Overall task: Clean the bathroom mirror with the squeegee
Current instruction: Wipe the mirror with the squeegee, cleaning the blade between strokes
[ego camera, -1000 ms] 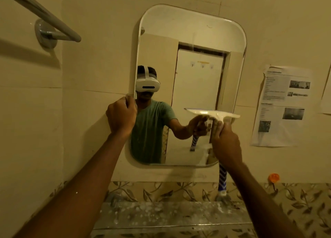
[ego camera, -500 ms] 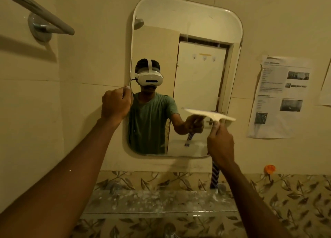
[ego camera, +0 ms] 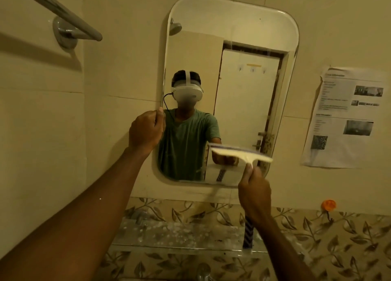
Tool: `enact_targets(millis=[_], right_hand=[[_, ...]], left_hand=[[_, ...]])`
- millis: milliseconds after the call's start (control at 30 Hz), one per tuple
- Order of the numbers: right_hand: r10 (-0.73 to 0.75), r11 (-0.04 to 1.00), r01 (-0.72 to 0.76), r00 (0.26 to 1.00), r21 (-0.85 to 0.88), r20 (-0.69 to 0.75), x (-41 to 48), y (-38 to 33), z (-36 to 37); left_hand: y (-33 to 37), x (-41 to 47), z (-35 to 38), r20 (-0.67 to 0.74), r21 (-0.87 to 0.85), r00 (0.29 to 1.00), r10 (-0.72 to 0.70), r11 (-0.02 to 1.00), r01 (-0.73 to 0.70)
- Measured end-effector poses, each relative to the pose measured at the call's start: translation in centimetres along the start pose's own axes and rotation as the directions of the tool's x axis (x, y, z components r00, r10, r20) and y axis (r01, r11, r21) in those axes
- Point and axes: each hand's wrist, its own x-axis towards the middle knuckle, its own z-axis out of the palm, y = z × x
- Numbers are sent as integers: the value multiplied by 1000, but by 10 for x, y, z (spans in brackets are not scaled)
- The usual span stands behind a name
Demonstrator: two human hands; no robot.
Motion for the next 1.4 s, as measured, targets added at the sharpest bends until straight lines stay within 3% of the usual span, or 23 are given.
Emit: enact_targets(millis=[167,400,667,900,1000,1067,1133,1200,1300,1400], right_hand=[[-91,996,91,994,8,-56,26,-25,2],[136,984,-126,988,-126,72,-60,27,55],[-41,999,39,995,-21,-86,-9,-27,41],[45,999,-44,998,-16,40,-56,11,65],[-99,994,102,992,-36,77,-52,8,56],[-261,958,284,930,-52,258,-50,0,50],[-335,908,415,791,-47,511,-49,-11,51],[-372,815,569,658,-110,654,-45,-18,57],[-409,644,733,572,-219,711,-37,-19,67],[-393,576,767,563,-283,727,-27,-10,72]], left_hand=[[-6,-4,4,10,-24,1000,26,999,-25],[-13,-6,6,17,-105,998,58,993,-56],[-18,-9,6,30,-93,997,68,994,-65],[-21,-29,7,64,-115,998,22,993,-14],[-24,-42,8,68,-88,998,3,996,3],[-26,-47,9,74,-76,997,18,997,-12],[-27,-51,7,89,-71,996,17,997,-10],[-28,-59,7,93,-93,995,-22,995,31],[-29,-73,9,89,-163,992,-93,981,107],[-27,-82,15,91,-175,986,-143,972,157]])
